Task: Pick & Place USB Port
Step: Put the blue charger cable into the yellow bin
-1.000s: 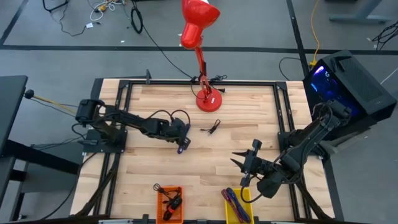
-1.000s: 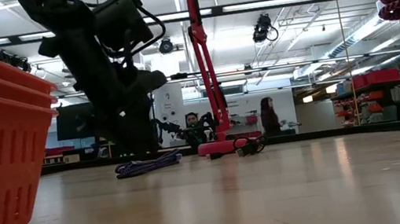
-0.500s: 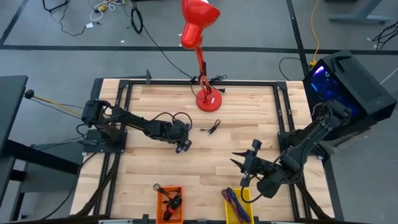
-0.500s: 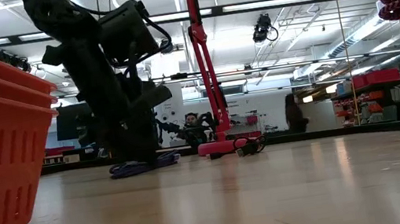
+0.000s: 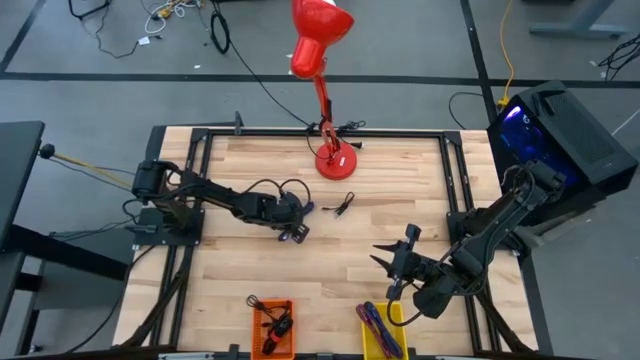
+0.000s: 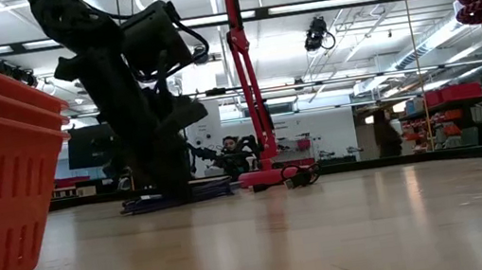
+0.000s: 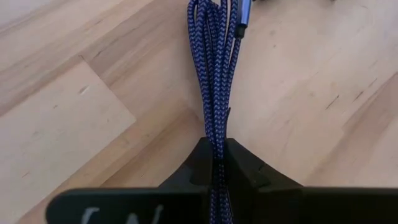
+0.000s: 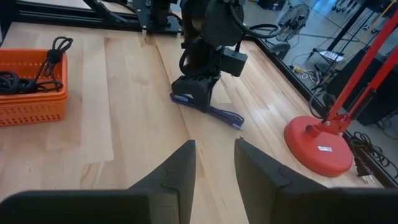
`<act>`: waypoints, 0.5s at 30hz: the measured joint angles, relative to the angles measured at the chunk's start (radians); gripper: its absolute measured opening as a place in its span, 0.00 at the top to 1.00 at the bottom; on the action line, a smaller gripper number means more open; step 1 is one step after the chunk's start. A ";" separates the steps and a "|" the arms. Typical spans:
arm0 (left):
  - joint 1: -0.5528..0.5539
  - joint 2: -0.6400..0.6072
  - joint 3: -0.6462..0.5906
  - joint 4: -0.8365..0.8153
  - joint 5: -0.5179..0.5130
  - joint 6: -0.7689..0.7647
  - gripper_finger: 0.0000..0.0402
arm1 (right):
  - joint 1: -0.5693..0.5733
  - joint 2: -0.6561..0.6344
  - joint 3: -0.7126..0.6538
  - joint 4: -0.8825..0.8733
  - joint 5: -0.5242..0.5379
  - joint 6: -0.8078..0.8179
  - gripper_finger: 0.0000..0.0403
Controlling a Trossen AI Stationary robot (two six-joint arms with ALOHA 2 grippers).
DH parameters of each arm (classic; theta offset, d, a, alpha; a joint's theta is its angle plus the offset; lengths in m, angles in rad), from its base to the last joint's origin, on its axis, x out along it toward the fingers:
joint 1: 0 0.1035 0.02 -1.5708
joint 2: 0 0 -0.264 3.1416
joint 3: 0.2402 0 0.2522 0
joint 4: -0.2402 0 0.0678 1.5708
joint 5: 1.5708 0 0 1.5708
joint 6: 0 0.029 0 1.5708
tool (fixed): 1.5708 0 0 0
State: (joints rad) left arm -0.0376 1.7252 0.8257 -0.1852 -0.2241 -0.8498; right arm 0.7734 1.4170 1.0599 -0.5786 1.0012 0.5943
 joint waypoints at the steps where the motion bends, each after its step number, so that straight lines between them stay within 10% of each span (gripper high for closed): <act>1: -0.003 -0.013 -0.001 -0.008 0.002 0.005 0.94 | 0.000 0.000 0.000 -0.002 0.000 0.004 0.72; 15: -0.091 -0.265 0.109 -0.006 -0.042 0.231 0.94 | -0.015 0.000 -0.017 -0.016 0.005 0.030 0.72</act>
State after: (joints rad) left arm -0.1286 1.4606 0.9346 -0.1909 -0.2661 -0.6192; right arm 0.7587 1.4166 1.0433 -0.5947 1.0066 0.6240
